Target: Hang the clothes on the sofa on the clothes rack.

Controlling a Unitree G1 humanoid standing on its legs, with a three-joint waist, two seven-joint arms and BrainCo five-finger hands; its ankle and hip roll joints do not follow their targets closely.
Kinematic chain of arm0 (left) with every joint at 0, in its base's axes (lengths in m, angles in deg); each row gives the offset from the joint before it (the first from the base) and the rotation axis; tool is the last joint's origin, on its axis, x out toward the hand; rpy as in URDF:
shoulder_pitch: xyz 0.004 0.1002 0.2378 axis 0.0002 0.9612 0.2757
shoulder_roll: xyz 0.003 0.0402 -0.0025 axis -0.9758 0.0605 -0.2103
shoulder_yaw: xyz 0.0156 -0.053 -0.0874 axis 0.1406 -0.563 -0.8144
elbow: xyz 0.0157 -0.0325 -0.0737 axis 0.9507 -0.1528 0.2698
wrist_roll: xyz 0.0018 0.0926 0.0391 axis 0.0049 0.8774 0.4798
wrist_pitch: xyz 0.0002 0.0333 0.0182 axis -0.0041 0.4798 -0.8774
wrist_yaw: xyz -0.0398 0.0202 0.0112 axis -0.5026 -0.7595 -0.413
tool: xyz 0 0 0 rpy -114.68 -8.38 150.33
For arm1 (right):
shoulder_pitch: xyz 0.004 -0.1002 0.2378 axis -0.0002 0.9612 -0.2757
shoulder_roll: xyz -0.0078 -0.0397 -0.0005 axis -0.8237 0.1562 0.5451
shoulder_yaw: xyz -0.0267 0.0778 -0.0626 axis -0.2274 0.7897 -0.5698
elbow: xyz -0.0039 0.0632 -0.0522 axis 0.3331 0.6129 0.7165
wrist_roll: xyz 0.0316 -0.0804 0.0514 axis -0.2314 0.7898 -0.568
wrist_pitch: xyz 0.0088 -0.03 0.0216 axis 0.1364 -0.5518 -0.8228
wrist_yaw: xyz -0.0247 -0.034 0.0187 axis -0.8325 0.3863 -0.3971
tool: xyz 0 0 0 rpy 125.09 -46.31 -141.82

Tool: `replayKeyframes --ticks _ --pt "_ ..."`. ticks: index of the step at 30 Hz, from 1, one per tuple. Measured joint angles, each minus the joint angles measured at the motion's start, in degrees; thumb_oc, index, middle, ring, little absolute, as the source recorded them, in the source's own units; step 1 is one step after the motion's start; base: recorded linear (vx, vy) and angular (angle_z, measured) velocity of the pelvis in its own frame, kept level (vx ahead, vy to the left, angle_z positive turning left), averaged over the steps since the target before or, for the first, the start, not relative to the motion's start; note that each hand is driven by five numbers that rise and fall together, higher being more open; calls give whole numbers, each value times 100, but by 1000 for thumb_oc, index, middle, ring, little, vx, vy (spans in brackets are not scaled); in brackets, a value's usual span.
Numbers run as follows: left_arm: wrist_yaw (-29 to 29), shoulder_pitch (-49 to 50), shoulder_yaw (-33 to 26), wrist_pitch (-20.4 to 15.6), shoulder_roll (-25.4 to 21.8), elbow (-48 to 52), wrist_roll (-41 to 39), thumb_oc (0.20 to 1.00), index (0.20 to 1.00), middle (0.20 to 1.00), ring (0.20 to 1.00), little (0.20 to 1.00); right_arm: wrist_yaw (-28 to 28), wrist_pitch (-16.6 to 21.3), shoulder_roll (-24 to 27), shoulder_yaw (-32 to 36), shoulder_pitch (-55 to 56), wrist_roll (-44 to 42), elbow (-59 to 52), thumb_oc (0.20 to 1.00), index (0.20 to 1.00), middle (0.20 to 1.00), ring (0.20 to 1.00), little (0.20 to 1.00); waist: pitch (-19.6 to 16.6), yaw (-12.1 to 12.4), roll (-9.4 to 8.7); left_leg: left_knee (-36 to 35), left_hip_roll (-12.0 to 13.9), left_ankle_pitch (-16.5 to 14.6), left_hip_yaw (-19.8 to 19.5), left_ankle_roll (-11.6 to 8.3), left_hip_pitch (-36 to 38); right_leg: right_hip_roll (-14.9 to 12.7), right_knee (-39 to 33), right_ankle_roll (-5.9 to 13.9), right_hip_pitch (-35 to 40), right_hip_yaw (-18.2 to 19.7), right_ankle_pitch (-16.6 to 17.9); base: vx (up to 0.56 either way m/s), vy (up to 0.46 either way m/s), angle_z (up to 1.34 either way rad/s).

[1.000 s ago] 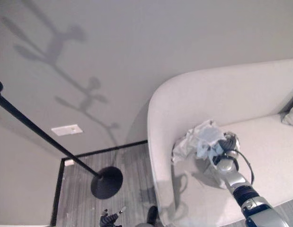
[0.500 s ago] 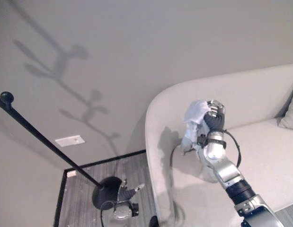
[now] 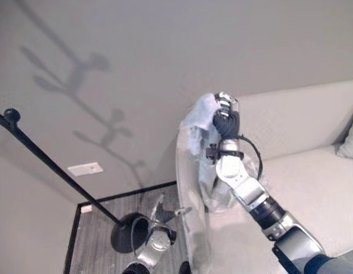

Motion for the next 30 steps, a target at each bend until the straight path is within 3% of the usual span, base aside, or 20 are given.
replayKeyframes --ticks 11,21,25,30 --pt "534 -441 438 -19 -23 -109 230 1000 1000 1000 1000 1000 -378 100 -271 4 -1473 -145 311 200 200 200 200 200 -18 76 -188 23 -9 -13 -47 -21 -2 3 2 -3 34 -49 -5 9 -6 1" --pt "1029 -1220 1061 -2 0 -904 1125 1000 1000 1000 1000 1000 -563 311 -307 -72 -2251 -635 987 200 200 200 200 200 -82 36 -283 36 6 -17 -26 -25 11 8 17 -5 34 -20 -5 0 0 0" --pt "1168 -1385 1092 -2 35 -972 1127 1000 1000 1000 1000 1000 -561 400 -454 -113 -2348 -670 1041 200 200 200 200 200 -151 -77 -373 35 11 -18 -20 -26 17 11 19 -7 35 -15 -8 0 0 0" --pt "1316 -1799 1639 99 115 -1235 1471 1000 1000 1000 1000 1000 -544 535 -511 -423 -2404 -930 1042 200 200 200 200 200 -227 -304 -431 35 25 -38 -2 -50 32 8 131 -5 -24 35 -40 1 -2 -4"
